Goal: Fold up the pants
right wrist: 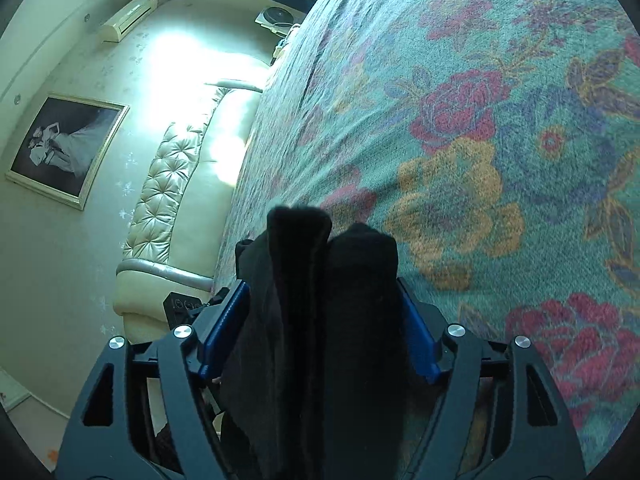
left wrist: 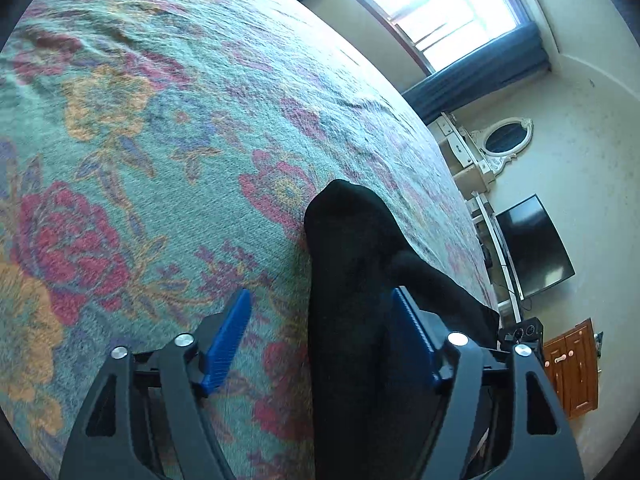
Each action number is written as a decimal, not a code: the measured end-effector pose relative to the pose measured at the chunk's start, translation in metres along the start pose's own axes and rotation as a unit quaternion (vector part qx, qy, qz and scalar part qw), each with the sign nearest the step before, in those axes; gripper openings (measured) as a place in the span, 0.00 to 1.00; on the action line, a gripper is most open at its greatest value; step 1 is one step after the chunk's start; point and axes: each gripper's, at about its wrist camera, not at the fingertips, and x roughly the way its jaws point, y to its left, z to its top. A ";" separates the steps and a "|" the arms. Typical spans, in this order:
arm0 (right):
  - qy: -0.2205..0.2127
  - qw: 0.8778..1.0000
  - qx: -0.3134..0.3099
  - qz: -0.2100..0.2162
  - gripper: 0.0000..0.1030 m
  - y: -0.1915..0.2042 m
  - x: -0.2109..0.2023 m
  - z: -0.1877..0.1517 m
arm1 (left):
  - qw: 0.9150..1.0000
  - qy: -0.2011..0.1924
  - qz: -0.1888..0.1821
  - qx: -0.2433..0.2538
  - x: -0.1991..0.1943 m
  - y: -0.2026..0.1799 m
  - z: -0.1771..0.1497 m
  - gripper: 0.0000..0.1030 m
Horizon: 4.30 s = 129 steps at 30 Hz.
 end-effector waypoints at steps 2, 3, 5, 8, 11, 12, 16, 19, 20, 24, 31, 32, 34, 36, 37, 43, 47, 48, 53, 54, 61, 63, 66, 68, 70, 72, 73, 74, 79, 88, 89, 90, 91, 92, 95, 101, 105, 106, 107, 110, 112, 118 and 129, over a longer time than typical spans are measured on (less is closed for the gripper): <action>0.000 1.000 -0.019 -0.023 0.71 0.004 -0.006 -0.016 | 1.000 -0.001 0.006 0.005 -0.007 -0.001 -0.008 0.80; -0.001 0.999 -0.029 -0.032 0.71 0.007 -0.008 -0.024 | 1.000 0.000 0.013 0.011 -0.010 -0.002 -0.014 0.83; -0.003 0.998 -0.046 -0.050 0.75 0.012 -0.013 -0.041 | 0.999 0.002 0.025 0.027 -0.017 -0.004 -0.024 0.84; -0.018 0.995 -0.065 -0.069 0.82 0.019 -0.021 -0.067 | 0.997 0.001 0.047 0.056 -0.023 -0.009 -0.040 0.84; -0.038 0.994 -0.072 -0.078 0.86 0.023 -0.028 -0.089 | 0.995 -0.012 0.064 0.072 -0.031 -0.013 -0.057 0.85; -0.045 0.993 -0.071 -0.079 0.86 0.023 -0.031 -0.096 | 0.995 -0.018 0.069 0.072 -0.034 -0.013 -0.062 0.85; -0.075 0.991 -0.066 -0.085 0.86 0.025 -0.040 -0.119 | 0.992 -0.033 0.100 0.071 -0.044 -0.019 -0.077 0.86; -0.085 0.988 -0.073 -0.106 0.87 0.030 -0.043 -0.136 | 0.988 -0.043 0.129 0.070 -0.054 -0.028 -0.091 0.86; -0.087 0.986 -0.078 -0.116 0.87 0.032 -0.043 -0.141 | 0.987 -0.045 0.137 0.067 -0.057 -0.029 -0.096 0.86; -0.095 0.979 -0.092 -0.157 0.88 0.043 -0.040 -0.159 | 0.982 -0.053 0.177 0.048 -0.069 -0.037 -0.114 0.86; -0.115 0.961 -0.100 -0.229 0.91 0.068 -0.027 -0.179 | 0.962 -0.048 0.251 0.092 -0.085 -0.071 -0.142 0.86; -0.116 0.958 -0.102 -0.241 0.91 0.071 -0.025 -0.182 | 0.960 -0.045 0.259 0.101 -0.085 -0.076 -0.147 0.86; -0.118 0.954 -0.108 -0.255 0.91 0.079 -0.021 -0.189 | 0.956 -0.035 0.267 0.113 -0.086 -0.083 -0.158 0.86; -0.115 0.951 -0.116 -0.263 0.91 0.083 -0.019 -0.196 | 0.954 -0.027 0.272 0.120 -0.083 -0.092 -0.164 0.86; -0.112 0.950 -0.123 -0.265 0.91 0.087 -0.016 -0.198 | 0.954 -0.023 0.271 0.128 -0.082 -0.096 -0.168 0.86; -0.093 0.948 -0.161 -0.259 0.91 0.104 -0.004 -0.211 | 0.938 -0.023 0.279 0.204 -0.071 -0.126 -0.184 0.86; -0.096 0.938 -0.190 -0.274 0.91 0.118 -0.001 -0.217 | 0.934 -0.033 0.283 0.217 -0.072 -0.131 -0.187 0.86; -0.099 0.935 -0.197 -0.278 0.91 0.121 -0.001 -0.218 | 0.934 -0.036 0.283 0.214 -0.073 -0.131 -0.187 0.86; -0.104 0.928 -0.211 -0.288 0.91 0.127 -0.002 -0.219 | 0.937 -0.039 0.288 0.193 -0.075 -0.129 -0.186 0.86; -0.104 0.928 -0.210 -0.289 0.91 0.126 -0.004 -0.219 | 0.938 -0.038 0.289 0.190 -0.075 -0.128 -0.186 0.86; -0.108 0.927 -0.203 -0.298 0.91 0.125 -0.008 -0.217 | 0.942 -0.037 0.277 0.187 -0.076 -0.128 -0.187 0.86; -0.112 0.926 -0.202 -0.299 0.91 0.125 -0.011 -0.216 | 0.943 -0.041 0.272 0.188 -0.077 -0.129 -0.187 0.86; -0.113 0.924 -0.204 -0.303 0.91 0.127 -0.012 -0.215 | 0.943 -0.046 0.267 0.193 -0.077 -0.130 -0.187 0.86; -0.113 0.922 -0.207 -0.308 0.91 0.128 -0.012 -0.215 | 0.944 -0.047 0.266 0.191 -0.077 -0.129 -0.186 0.86; -0.112 0.919 -0.210 -0.314 0.91 0.129 -0.012 -0.215 | 0.944 -0.045 0.264 0.190 -0.077 -0.126 -0.186 0.86; -0.113 0.919 -0.209 -0.315 0.91 0.129 -0.013 -0.215 | 0.944 -0.041 0.265 0.190 -0.077 -0.126 -0.186 0.86; -0.113 0.919 -0.207 -0.315 0.91 0.128 -0.014 -0.215 | 0.945 -0.037 0.266 0.188 -0.076 -0.126 -0.186 0.86; -0.113 0.920 -0.206 -0.314 0.91 0.128 -0.014 -0.215 | 0.945 -0.032 0.265 0.187 -0.076 -0.126 -0.186 0.86; -0.114 0.920 -0.206 -0.314 0.91 0.130 -0.014 -0.214 | 0.944 -0.037 0.261 0.200 -0.076 -0.133 -0.190 0.86; -0.106 0.920 -0.210 -0.313 0.91 0.132 -0.010 -0.216 | 0.942 -0.040 0.267 0.199 -0.077 -0.133 -0.189 0.86; -0.104 0.920 -0.210 -0.313 0.91 0.132 -0.010 -0.216 | 0.942 -0.040 0.268 0.198 -0.077 -0.131 -0.189 0.86; -0.103 0.920 -0.210 -0.314 0.91 0.132 -0.009 -0.217 | 0.942 -0.040 0.271 0.197 -0.077 -0.130 -0.189 0.86; -0.102 0.920 -0.210 -0.314 0.91 0.132 -0.008 -0.217 | 0.941 -0.039 0.273 0.196 -0.076 -0.130 -0.189 0.86; -0.102 0.920 -0.209 -0.315 0.91 0.132 -0.008 -0.218 | 0.941 -0.040 0.274 0.196 -0.076 -0.129 -0.189 0.86; -0.098 0.921 -0.209 -0.315 0.91 0.131 -0.007 -0.217 | 0.940 -0.038 0.278 0.195 -0.076 -0.127 -0.188 0.86; -0.093 0.921 -0.211 -0.315 0.91 0.131 -0.005 -0.218 | 0.939 -0.041 0.280 0.196 -0.076 -0.129 -0.189 0.86; -0.091 0.921 -0.211 -0.315 0.91 0.131 -0.003 -0.219 | 0.937 -0.045 0.280 0.204 -0.077 -0.131 -0.188 0.86; -0.091 0.921 -0.211 -0.314 0.91 0.131 -0.003 -0.219 | 0.936 -0.047 0.282 0.206 -0.077 -0.132 -0.188 0.86; -0.091 0.921 -0.211 -0.314 0.91 0.130 -0.003 -0.219 | 0.934 -0.049 0.285 0.208 -0.078 -0.133 -0.188 0.86; -0.090 0.921 -0.210 -0.314 0.91 0.131 -0.002 -0.220 | 0.933 -0.055 0.283 0.213 -0.079 -0.135 -0.188 0.86; -0.090 0.922 -0.210 -0.313 0.91 0.131 -0.002 -0.220 | 0.933 -0.061 0.284 0.214 -0.080 -0.137 -0.188 0.86; -0.088 0.923 -0.208 -0.312 0.91 0.130 -0.002 -0.220 | 0.924 -0.085 0.285 0.240 -0.084 -0.148 -0.190 0.86; -0.082 0.924 -0.205 -0.311 0.91 0.127 0.002 -0.221 | 0.916 -0.104 0.291 0.255 -0.087 -0.159 -0.199 0.88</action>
